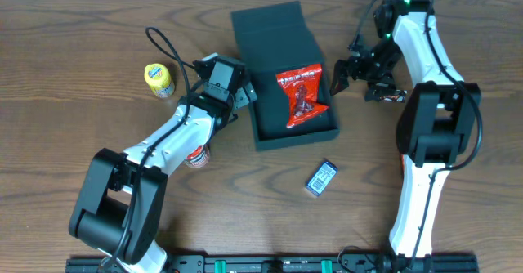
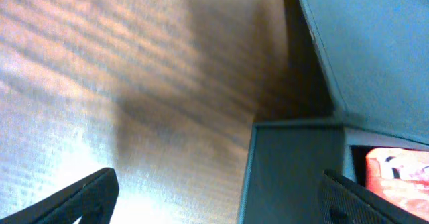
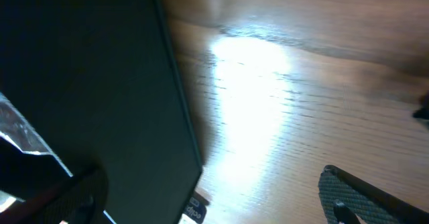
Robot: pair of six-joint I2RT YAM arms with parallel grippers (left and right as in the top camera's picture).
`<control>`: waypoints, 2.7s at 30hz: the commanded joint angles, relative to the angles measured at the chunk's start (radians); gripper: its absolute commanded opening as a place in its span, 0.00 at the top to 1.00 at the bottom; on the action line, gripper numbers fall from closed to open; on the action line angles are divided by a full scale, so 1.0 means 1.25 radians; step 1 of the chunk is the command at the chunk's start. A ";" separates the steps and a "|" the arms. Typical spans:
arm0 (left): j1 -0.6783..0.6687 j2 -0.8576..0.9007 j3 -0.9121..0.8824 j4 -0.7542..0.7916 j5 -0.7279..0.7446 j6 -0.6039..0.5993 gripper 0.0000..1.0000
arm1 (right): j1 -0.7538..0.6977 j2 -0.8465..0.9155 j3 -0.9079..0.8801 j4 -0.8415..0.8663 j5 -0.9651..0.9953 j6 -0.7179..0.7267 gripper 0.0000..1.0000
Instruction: Pack container
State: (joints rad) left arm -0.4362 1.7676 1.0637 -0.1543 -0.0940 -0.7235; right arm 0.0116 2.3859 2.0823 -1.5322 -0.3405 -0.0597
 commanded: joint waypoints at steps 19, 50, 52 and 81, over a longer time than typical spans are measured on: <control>-0.001 -0.084 0.183 -0.188 -0.040 0.149 0.05 | -0.028 -0.191 0.015 0.062 0.013 -0.013 0.01; -0.295 -0.775 -0.229 -0.731 -0.229 -0.103 0.05 | 0.054 -1.327 -0.909 0.399 0.234 0.153 0.01; -0.332 -0.775 -0.273 -0.704 -0.255 -0.133 0.05 | 0.054 -1.325 -0.930 0.404 0.243 0.161 0.01; -0.323 -0.540 -0.563 -0.137 -0.463 -0.131 0.05 | 0.054 -1.265 -1.008 0.461 0.275 0.164 0.01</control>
State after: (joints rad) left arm -0.8520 1.0519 0.3649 -0.3462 -0.6365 -0.8906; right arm 0.0719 0.8047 0.8272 -0.9596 -0.0063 0.1303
